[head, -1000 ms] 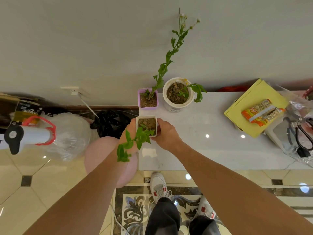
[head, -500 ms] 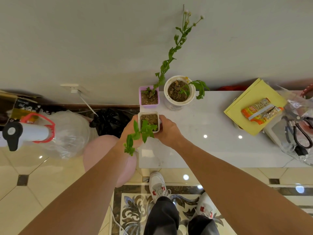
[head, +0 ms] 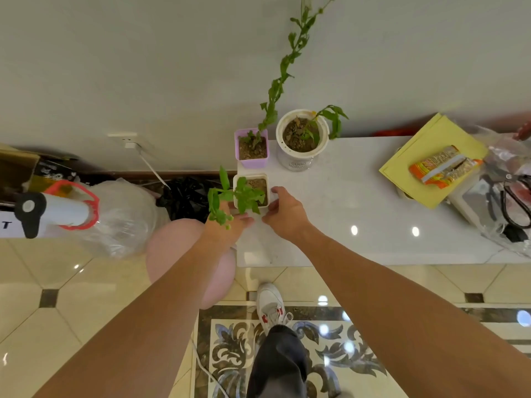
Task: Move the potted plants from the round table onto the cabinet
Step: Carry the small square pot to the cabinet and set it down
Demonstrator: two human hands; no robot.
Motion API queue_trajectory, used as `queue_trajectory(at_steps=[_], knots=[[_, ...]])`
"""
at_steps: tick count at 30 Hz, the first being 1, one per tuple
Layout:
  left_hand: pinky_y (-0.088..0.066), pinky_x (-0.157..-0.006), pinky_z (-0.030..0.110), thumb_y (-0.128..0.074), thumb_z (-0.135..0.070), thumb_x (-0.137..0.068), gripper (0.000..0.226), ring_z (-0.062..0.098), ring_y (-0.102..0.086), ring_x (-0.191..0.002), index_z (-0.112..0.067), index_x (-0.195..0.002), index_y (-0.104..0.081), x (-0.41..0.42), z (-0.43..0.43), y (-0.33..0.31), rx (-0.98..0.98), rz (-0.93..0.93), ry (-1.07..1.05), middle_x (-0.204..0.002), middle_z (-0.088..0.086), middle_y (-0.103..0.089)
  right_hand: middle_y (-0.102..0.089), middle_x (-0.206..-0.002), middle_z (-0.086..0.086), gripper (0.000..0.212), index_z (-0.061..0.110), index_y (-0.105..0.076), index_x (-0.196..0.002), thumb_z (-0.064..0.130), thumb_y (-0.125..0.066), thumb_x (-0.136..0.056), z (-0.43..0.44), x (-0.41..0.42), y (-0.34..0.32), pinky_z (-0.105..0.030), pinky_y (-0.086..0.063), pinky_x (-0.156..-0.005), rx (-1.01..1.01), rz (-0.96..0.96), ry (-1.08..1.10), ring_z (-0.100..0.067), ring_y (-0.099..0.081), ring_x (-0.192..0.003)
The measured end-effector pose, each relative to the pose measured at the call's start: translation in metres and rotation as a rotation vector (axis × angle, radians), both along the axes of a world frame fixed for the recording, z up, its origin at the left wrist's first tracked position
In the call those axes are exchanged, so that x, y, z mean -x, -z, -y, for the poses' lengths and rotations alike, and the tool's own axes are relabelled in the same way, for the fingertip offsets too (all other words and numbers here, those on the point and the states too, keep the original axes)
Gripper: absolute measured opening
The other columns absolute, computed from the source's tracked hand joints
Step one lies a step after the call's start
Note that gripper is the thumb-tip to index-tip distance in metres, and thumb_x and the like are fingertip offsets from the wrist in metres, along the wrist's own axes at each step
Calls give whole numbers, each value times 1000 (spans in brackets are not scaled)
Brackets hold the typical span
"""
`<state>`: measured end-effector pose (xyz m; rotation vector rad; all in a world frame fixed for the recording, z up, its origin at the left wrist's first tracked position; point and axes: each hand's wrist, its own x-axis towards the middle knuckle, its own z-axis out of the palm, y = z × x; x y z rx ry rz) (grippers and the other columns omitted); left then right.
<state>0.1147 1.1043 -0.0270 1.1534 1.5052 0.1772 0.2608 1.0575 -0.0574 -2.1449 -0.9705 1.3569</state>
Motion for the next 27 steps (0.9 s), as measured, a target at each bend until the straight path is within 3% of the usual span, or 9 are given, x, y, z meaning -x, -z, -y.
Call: queue_trajectory(at_steps=[4, 6, 9, 11, 17, 23, 27], knots=[[-52, -98, 53, -71, 6, -83, 58, 31, -65, -104, -6, -135, -48, 1, 14, -7, -3, -8, 25, -111, 6, -58, -57, -107, -4, 66, 20, -40, -144, 12, -72, -87, 24, -4, -9, -33, -55, -85, 2, -34, 12, -23, -60, -98], [-51, -99, 53, -73, -2, -84, 62, 34, -61, -113, -6, -140, -46, -2, 25, -16, -10, -89, 78, -123, 11, -56, -55, -108, -3, 63, 19, -43, -142, 12, -72, -87, 40, -9, -19, -32, -55, -86, -11, -43, 19, -22, -60, -96], [-46, -105, 50, -74, -9, -87, 66, 33, -56, -121, -4, -145, -42, -5, 44, -33, 5, -158, 143, -134, 14, -53, -55, -110, -2, 56, 20, -47, -139, 14, -72, -88, 68, -20, -39, -22, -51, -71, -50, -19, 17, -17, -59, -92], [-46, -106, 48, -74, -12, -88, 65, 32, -56, -121, -4, -145, -42, -8, 59, -50, 6, -169, 159, -134, 14, -54, -57, -111, -2, 53, 20, -49, -137, 15, -71, -90, 91, -28, -58, -17, -46, -65, -89, 6, 16, -15, -58, -91], [-53, -98, 48, -74, -15, -87, 43, 27, -64, -106, -13, -128, -59, -26, 120, -131, -74, -109, 274, -117, 8, -64, -62, -116, -8, 44, 16, -56, -133, 14, -68, -90, 170, -64, -146, -29, -52, -83, -159, 90, 22, -19, -60, -95], [-57, -91, 44, -71, -22, -90, 26, 23, -68, -100, -21, -115, -66, -73, 186, -234, -163, -30, 412, -107, 3, -70, -62, -113, -5, 37, 17, -61, -127, 14, -66, -90, 269, -114, -263, -30, -53, -88, -215, 194, 100, -18, -61, -96], [-58, -89, 42, -68, -26, -91, 25, 20, -68, -99, -24, -116, -65, -125, 237, -292, -227, 30, 566, -108, 2, -70, -62, -108, -2, 35, 17, -62, -126, 16, -66, -91, 339, -151, -323, -30, -52, -87, -239, 264, 216, -16, -60, -93]])
